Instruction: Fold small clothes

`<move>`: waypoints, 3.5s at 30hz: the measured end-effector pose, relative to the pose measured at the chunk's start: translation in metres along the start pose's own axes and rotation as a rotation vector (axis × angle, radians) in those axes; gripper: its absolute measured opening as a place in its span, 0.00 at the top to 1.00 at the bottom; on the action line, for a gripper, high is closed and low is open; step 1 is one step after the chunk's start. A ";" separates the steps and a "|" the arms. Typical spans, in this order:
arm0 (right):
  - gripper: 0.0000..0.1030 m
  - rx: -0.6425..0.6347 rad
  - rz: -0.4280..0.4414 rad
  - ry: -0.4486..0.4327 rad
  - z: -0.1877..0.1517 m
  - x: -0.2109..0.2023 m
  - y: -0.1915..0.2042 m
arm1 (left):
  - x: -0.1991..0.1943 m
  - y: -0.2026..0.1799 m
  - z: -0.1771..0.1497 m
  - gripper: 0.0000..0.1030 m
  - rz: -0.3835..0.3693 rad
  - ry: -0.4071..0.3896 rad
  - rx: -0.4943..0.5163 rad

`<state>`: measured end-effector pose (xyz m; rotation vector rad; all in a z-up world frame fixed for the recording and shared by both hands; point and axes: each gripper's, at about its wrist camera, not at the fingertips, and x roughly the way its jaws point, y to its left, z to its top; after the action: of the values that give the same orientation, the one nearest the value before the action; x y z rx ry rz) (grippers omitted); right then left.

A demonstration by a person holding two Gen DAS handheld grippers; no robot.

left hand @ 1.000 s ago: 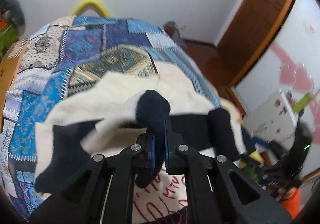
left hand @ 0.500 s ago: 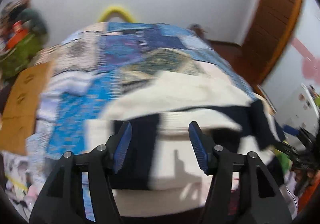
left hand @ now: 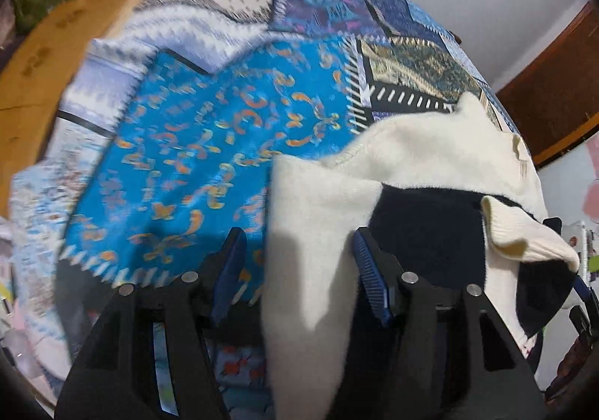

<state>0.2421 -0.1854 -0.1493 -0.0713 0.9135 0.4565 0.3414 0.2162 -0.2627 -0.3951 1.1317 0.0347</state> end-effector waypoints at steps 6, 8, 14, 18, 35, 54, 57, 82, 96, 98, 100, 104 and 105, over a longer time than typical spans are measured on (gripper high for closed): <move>0.12 -0.064 -0.003 0.004 0.013 0.008 0.022 | -0.005 -0.011 0.002 0.84 -0.034 -0.060 0.045; 0.12 -0.088 -0.004 0.004 0.020 0.013 0.033 | -0.013 -0.008 -0.002 0.89 -0.025 -0.088 0.052; 0.13 -0.160 0.031 0.014 0.041 0.039 0.070 | -0.040 0.023 -0.011 0.91 -0.012 -0.139 0.004; 0.15 -0.211 0.062 0.042 0.059 0.070 0.101 | -0.053 0.039 -0.018 0.91 0.062 -0.149 0.021; 0.83 -0.262 0.043 0.025 0.078 0.110 0.145 | -0.038 0.076 -0.037 0.90 0.168 -0.088 0.005; 0.92 -0.041 0.073 -0.009 0.049 0.068 0.054 | -0.100 0.071 -0.056 0.46 0.236 -0.155 -0.009; 0.92 -0.028 0.078 -0.005 0.048 0.063 0.048 | -0.094 0.071 -0.066 0.45 0.236 -0.125 -0.011; 0.80 0.127 -0.090 -0.137 0.037 -0.021 -0.071 | -0.069 0.032 -0.087 0.38 0.355 -0.073 0.076; 0.32 0.196 -0.176 -0.084 -0.018 -0.034 -0.129 | -0.094 -0.119 -0.048 0.18 0.182 -0.219 0.236; 0.32 0.238 -0.175 -0.049 -0.035 -0.026 -0.141 | -0.082 -0.134 -0.050 0.18 0.179 -0.198 0.257; 0.32 0.277 -0.175 -0.015 -0.049 -0.020 -0.153 | -0.066 -0.148 -0.053 0.18 0.176 -0.165 0.276; 0.32 0.358 -0.183 0.040 -0.077 -0.009 -0.177 | -0.038 -0.160 -0.059 0.18 0.178 -0.108 0.285; 0.32 0.380 -0.185 0.052 -0.082 -0.007 -0.182 | -0.032 -0.162 -0.060 0.18 0.178 -0.093 0.283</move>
<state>0.2520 -0.3726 -0.2186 0.1786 1.0209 0.1052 0.3115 0.0515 -0.2098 -0.0395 1.0588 0.0480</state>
